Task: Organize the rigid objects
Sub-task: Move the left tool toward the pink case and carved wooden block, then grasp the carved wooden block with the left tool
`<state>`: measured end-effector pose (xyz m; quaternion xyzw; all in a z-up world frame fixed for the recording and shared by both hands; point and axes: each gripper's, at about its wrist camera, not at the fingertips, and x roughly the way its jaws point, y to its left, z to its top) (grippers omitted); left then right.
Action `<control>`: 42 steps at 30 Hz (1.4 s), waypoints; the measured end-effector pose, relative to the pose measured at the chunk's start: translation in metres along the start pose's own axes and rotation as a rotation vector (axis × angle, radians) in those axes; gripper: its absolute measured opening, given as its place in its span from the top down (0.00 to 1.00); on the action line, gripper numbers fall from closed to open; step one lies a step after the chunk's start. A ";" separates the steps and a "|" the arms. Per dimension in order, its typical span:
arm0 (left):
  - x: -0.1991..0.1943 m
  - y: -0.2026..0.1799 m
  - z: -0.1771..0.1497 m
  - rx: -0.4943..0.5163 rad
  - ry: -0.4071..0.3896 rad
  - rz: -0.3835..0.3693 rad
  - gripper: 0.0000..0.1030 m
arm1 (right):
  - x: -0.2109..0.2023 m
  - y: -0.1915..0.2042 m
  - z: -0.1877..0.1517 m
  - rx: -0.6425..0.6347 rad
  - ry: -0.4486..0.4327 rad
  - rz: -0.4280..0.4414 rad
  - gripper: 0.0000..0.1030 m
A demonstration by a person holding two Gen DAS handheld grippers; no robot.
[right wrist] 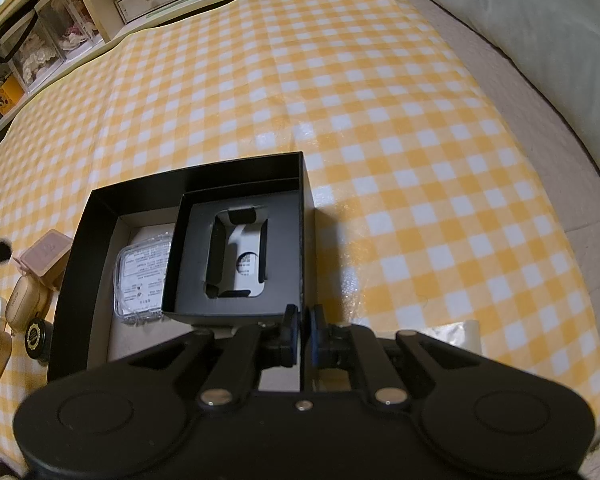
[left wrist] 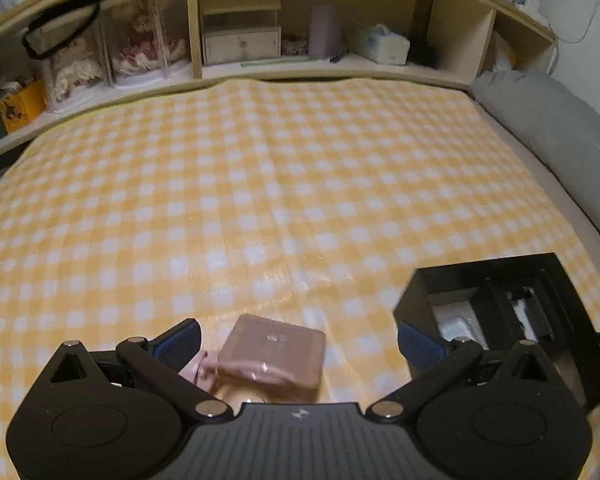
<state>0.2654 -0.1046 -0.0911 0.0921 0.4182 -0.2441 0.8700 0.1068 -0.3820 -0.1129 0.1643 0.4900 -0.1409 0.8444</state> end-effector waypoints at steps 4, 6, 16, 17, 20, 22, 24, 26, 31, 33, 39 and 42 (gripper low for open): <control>0.031 0.007 0.007 0.030 0.056 0.025 0.00 | 0.000 0.000 0.000 0.000 0.000 0.000 0.93; 0.043 0.010 0.007 0.069 0.081 0.026 0.00 | 0.000 0.000 0.000 -0.001 0.000 -0.001 0.93; 0.095 0.011 0.006 0.119 0.210 0.031 0.05 | 0.001 -0.001 0.001 0.005 -0.002 0.005 0.93; 0.098 0.012 0.006 0.106 0.219 0.032 0.05 | 0.000 -0.001 0.001 0.005 -0.002 0.006 0.93; 0.104 0.013 0.006 0.066 0.241 0.023 0.10 | 0.001 -0.002 0.001 0.000 -0.003 0.004 0.93; 0.106 0.014 0.005 0.053 0.248 0.014 0.17 | 0.001 -0.002 0.001 -0.001 -0.004 0.005 0.93; 0.105 0.012 0.005 0.061 0.244 0.013 0.24 | 0.001 -0.002 0.001 0.000 -0.004 0.006 0.93; 0.101 0.012 0.005 0.043 0.243 0.019 0.24 | 0.001 -0.002 0.001 -0.001 -0.004 0.005 0.93; 0.084 0.017 0.003 0.003 0.207 0.039 0.24 | 0.001 -0.002 0.001 -0.001 -0.004 0.005 0.93; 0.073 0.020 0.004 -0.009 0.183 0.040 0.24 | 0.001 -0.002 0.001 -0.002 -0.005 0.005 0.93; 0.044 0.024 0.014 -0.050 0.105 0.033 0.25 | 0.001 -0.002 0.001 0.000 -0.004 0.005 0.93; 0.032 0.024 0.018 -0.060 0.078 0.023 0.26 | 0.001 -0.002 0.001 -0.001 -0.003 0.004 0.93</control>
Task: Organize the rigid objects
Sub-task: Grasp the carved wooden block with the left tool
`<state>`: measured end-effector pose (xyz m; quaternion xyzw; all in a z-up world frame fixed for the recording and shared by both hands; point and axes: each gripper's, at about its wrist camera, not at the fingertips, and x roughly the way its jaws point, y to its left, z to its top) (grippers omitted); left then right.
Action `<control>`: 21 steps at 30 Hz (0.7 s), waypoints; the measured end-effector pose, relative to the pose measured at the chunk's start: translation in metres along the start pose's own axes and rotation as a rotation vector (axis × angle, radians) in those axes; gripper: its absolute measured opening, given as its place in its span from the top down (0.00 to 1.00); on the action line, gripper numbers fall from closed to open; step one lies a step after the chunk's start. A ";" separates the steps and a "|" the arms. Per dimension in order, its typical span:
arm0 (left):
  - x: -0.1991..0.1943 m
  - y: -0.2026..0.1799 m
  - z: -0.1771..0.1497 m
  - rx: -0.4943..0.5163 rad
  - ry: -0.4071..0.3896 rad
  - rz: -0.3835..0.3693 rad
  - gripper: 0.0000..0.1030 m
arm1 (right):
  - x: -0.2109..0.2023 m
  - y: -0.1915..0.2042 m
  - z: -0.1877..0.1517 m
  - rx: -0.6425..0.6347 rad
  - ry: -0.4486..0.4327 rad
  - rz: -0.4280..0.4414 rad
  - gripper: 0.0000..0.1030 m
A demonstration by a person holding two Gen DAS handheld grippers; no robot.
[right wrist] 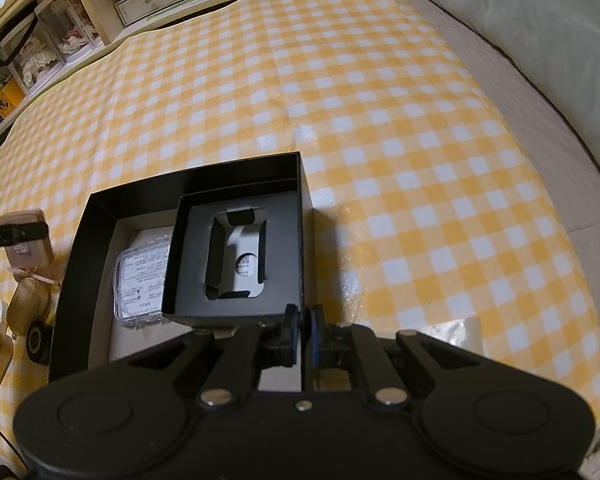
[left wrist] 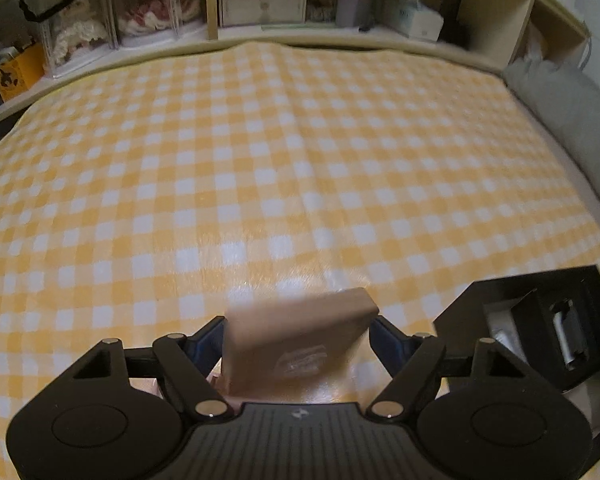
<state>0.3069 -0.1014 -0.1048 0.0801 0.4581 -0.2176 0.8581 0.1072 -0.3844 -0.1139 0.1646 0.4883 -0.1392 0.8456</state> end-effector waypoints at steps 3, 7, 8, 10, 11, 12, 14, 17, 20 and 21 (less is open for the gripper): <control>-0.009 0.002 0.004 -0.034 -0.007 -0.020 0.63 | 0.000 0.000 0.000 -0.004 0.001 -0.002 0.93; -0.020 0.008 0.009 -0.070 -0.036 -0.026 0.63 | 0.004 0.000 -0.001 -0.009 0.017 -0.008 0.93; -0.022 0.009 0.009 -0.066 -0.038 -0.024 0.63 | 0.004 -0.001 0.000 -0.012 0.020 -0.011 0.93; -0.023 0.010 0.011 -0.062 -0.019 -0.033 0.62 | 0.006 0.001 0.000 -0.017 0.024 -0.013 0.93; -0.024 0.010 0.009 -0.066 -0.013 -0.034 0.61 | 0.006 0.001 0.000 -0.017 0.022 -0.015 0.93; -0.023 0.010 0.007 -0.073 -0.007 -0.038 0.59 | 0.006 0.001 0.000 -0.017 0.022 -0.015 0.93; -0.016 0.009 0.000 -0.105 0.018 -0.043 0.44 | 0.007 0.002 -0.001 -0.020 0.022 -0.017 0.93; -0.007 0.010 -0.009 -0.171 0.047 -0.052 0.25 | 0.007 0.002 -0.001 -0.020 0.021 -0.017 0.93; 0.006 0.007 -0.009 -0.224 0.063 -0.028 0.14 | 0.006 0.003 -0.001 -0.024 0.014 -0.017 0.93; 0.010 0.006 -0.010 -0.237 0.068 -0.018 0.13 | 0.006 0.002 -0.001 -0.022 0.009 -0.015 0.93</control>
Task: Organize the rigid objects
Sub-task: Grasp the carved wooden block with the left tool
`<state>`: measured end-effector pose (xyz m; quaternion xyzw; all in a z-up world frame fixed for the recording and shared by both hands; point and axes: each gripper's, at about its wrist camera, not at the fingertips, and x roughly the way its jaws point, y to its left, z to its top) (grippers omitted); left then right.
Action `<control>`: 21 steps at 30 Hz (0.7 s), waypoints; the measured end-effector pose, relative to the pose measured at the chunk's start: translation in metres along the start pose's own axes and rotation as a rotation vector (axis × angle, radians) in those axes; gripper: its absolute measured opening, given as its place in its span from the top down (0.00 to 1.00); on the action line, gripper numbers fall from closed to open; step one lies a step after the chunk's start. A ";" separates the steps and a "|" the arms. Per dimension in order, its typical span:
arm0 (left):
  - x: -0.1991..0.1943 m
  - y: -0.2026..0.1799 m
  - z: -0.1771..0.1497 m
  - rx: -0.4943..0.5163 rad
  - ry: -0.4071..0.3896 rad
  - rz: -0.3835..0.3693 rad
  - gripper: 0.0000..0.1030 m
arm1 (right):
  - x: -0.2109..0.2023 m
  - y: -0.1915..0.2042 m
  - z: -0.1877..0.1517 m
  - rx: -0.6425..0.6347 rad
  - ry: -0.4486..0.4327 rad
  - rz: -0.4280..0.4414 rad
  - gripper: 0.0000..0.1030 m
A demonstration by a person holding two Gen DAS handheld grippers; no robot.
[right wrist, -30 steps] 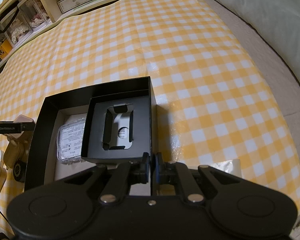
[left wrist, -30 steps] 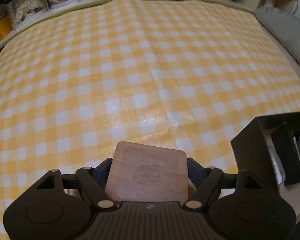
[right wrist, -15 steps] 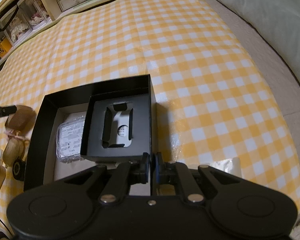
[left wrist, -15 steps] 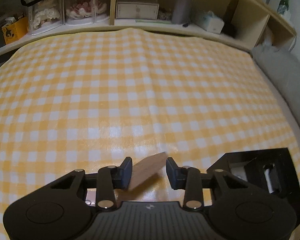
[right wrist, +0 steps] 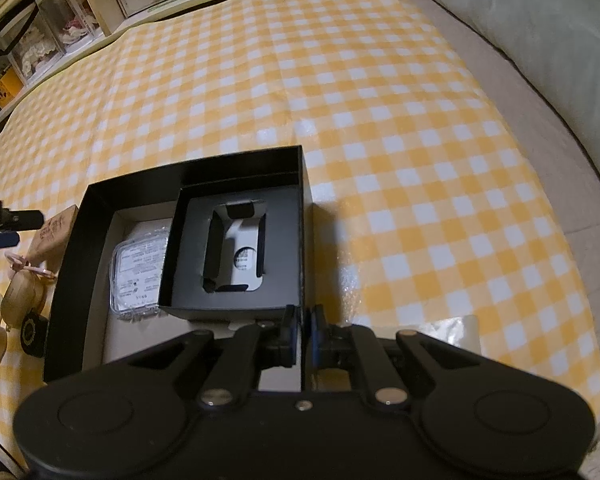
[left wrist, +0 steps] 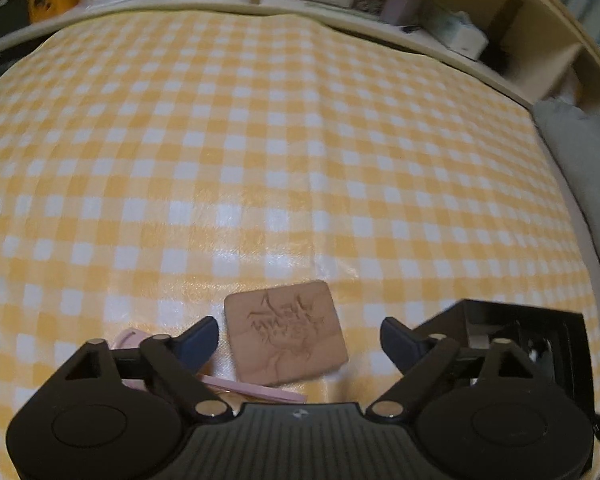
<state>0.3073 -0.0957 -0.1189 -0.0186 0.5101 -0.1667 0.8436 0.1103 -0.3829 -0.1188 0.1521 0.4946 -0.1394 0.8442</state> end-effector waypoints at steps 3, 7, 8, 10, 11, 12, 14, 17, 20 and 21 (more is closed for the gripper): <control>0.012 -0.003 -0.001 -0.025 0.024 0.031 0.12 | -0.007 -0.001 0.000 0.007 -0.020 0.009 0.93; 0.026 -0.008 -0.002 -0.030 0.046 0.074 0.10 | -0.013 -0.006 -0.001 0.023 -0.037 0.021 0.95; 0.029 -0.009 -0.002 -0.028 0.050 0.085 0.10 | -0.013 -0.006 -0.001 0.024 -0.038 0.024 0.95; 0.035 -0.011 -0.003 -0.029 0.053 0.108 0.10 | -0.013 -0.007 -0.002 0.021 -0.039 0.024 0.96; 0.037 -0.012 -0.004 -0.028 0.050 0.120 0.10 | -0.013 -0.007 -0.002 0.022 -0.040 0.024 0.95; 0.040 -0.012 -0.005 -0.025 0.046 0.132 0.10 | -0.013 -0.007 -0.002 0.023 -0.041 0.025 0.95; 0.045 -0.012 -0.008 -0.022 0.045 0.151 0.10 | -0.013 -0.009 -0.002 0.029 -0.042 0.031 0.95; 0.050 -0.013 -0.015 -0.006 0.041 0.156 0.10 | -0.014 -0.011 -0.003 0.039 -0.042 0.038 0.95; 0.052 -0.012 -0.023 0.001 0.034 0.161 0.13 | -0.014 -0.012 -0.003 0.043 -0.041 0.042 0.95; 0.053 -0.011 -0.023 0.004 0.031 0.162 0.17 | -0.014 -0.012 -0.003 0.047 -0.039 0.044 0.95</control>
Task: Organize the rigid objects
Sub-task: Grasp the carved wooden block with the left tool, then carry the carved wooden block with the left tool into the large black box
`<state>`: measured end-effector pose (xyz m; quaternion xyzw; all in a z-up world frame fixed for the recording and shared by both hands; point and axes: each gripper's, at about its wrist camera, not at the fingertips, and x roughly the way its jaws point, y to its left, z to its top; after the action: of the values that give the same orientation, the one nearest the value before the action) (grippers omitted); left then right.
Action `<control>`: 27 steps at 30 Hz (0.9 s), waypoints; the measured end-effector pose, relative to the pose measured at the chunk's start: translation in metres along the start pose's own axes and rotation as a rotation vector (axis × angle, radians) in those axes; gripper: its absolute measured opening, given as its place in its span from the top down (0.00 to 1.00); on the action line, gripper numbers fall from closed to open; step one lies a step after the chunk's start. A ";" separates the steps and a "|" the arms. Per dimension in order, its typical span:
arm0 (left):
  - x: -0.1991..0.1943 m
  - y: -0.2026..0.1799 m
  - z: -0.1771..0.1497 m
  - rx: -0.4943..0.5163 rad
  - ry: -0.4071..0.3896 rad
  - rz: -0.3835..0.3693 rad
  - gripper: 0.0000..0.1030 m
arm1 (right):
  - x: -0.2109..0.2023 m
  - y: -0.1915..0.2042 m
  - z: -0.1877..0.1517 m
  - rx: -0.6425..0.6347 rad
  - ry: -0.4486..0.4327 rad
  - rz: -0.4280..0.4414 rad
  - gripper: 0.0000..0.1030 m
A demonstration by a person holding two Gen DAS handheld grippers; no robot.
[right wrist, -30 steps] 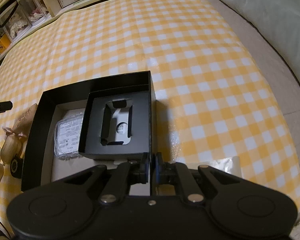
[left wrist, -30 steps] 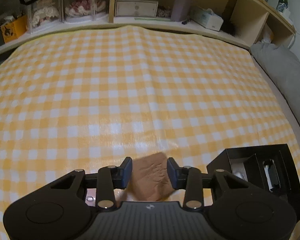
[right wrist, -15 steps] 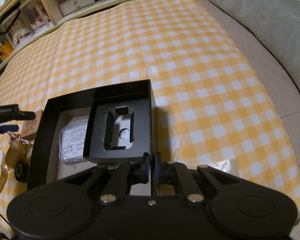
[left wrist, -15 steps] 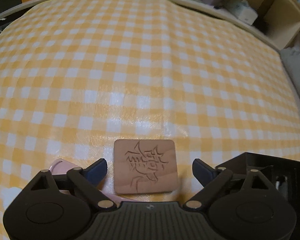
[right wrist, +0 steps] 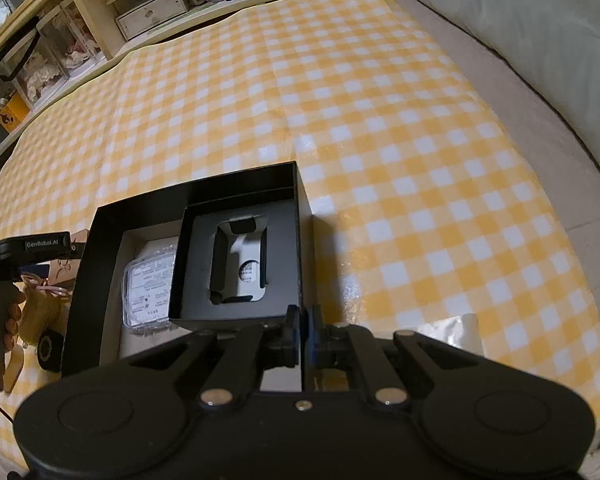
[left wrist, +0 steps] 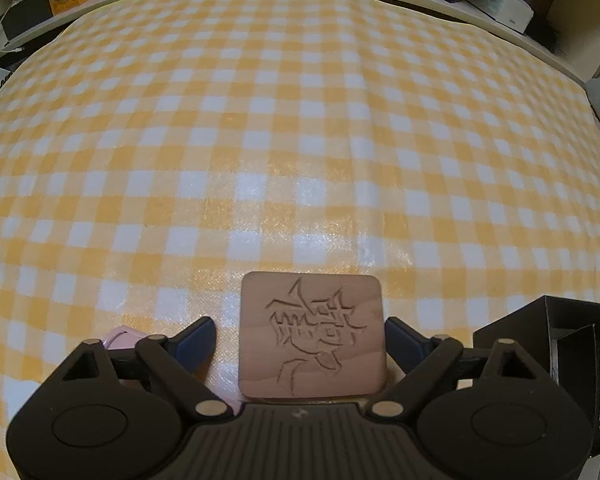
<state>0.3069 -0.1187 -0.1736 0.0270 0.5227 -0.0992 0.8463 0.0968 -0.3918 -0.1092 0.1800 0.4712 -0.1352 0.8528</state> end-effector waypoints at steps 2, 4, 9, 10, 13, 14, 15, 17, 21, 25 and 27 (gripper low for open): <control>0.001 -0.001 0.000 0.009 -0.010 -0.001 0.25 | 0.000 -0.002 0.000 0.008 0.008 0.006 0.94; 0.001 0.001 0.000 0.007 -0.013 -0.009 0.26 | 0.001 -0.002 0.001 0.010 0.015 0.006 0.94; -0.022 0.020 0.001 -0.014 -0.029 -0.021 0.26 | 0.002 0.002 0.000 -0.003 0.023 -0.010 0.94; -0.025 0.023 0.002 -0.021 -0.035 -0.025 0.26 | 0.003 0.002 0.000 -0.003 0.024 -0.011 0.94; -0.042 0.037 0.006 -0.048 -0.063 -0.048 0.26 | 0.003 0.002 -0.001 -0.003 0.023 -0.011 0.94; -0.049 0.039 0.007 -0.055 -0.075 -0.053 0.26 | 0.003 0.002 -0.001 -0.004 0.024 -0.012 0.94; -0.055 0.041 0.008 -0.062 -0.088 -0.061 0.26 | 0.003 0.003 0.000 -0.004 0.024 -0.013 0.94; -0.067 0.043 0.010 -0.073 -0.109 -0.075 0.26 | 0.003 0.003 0.000 -0.004 0.024 -0.013 0.94; -0.095 0.033 0.010 -0.045 -0.162 -0.082 0.26 | 0.003 0.003 0.000 -0.003 0.024 -0.012 0.94; -0.122 0.013 0.002 -0.028 -0.168 -0.149 0.26 | 0.003 0.003 0.000 -0.004 0.025 -0.014 0.94; -0.133 0.001 -0.004 -0.032 -0.149 -0.209 0.26 | 0.003 0.004 0.001 -0.004 0.025 -0.016 0.94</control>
<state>0.2461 -0.0982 -0.0566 -0.0487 0.4596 -0.1801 0.8683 0.1004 -0.3891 -0.1111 0.1760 0.4836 -0.1388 0.8461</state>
